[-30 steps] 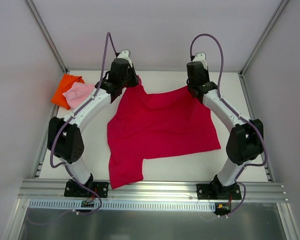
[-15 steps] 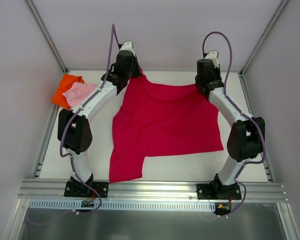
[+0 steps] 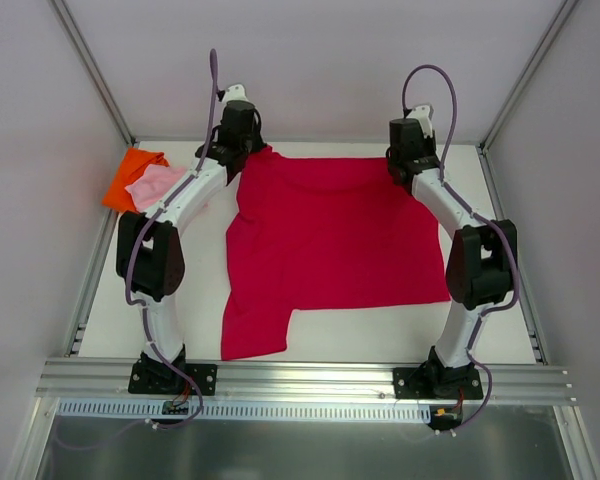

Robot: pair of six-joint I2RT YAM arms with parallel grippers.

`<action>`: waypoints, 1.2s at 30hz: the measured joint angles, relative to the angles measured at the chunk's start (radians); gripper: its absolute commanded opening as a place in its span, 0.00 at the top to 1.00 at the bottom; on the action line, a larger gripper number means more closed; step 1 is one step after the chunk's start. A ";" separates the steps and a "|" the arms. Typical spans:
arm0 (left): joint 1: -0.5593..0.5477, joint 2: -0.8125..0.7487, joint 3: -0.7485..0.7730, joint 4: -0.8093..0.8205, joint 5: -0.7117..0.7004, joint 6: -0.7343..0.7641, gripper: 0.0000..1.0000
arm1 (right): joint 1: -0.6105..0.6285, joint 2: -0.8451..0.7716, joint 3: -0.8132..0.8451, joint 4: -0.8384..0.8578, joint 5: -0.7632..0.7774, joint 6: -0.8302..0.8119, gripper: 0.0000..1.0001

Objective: Fold and stack the t-shirts
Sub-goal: Flatten out the tshirt, then grap the side of the flattened tshirt furthest away from the robot with both arms

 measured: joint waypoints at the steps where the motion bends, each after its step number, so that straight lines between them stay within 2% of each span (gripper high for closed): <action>1: 0.003 0.000 -0.004 0.000 -0.012 0.000 1.00 | 0.000 0.001 -0.001 0.000 0.000 0.001 0.99; 12: 0.007 -0.006 -0.029 -0.001 -0.129 0.004 1.00 | -0.001 0.002 -0.003 0.000 0.001 0.012 0.99; 21: 0.014 -0.006 -0.024 0.006 -0.149 0.023 1.00 | -0.011 0.026 0.005 0.001 0.009 0.018 0.99; 31: 0.013 0.007 0.116 0.019 -0.156 0.058 1.00 | -0.021 0.046 0.032 0.000 0.064 0.023 0.99; 36: 0.013 0.007 0.127 0.029 -0.158 0.076 1.00 | -0.037 0.046 0.032 0.000 0.076 0.030 0.99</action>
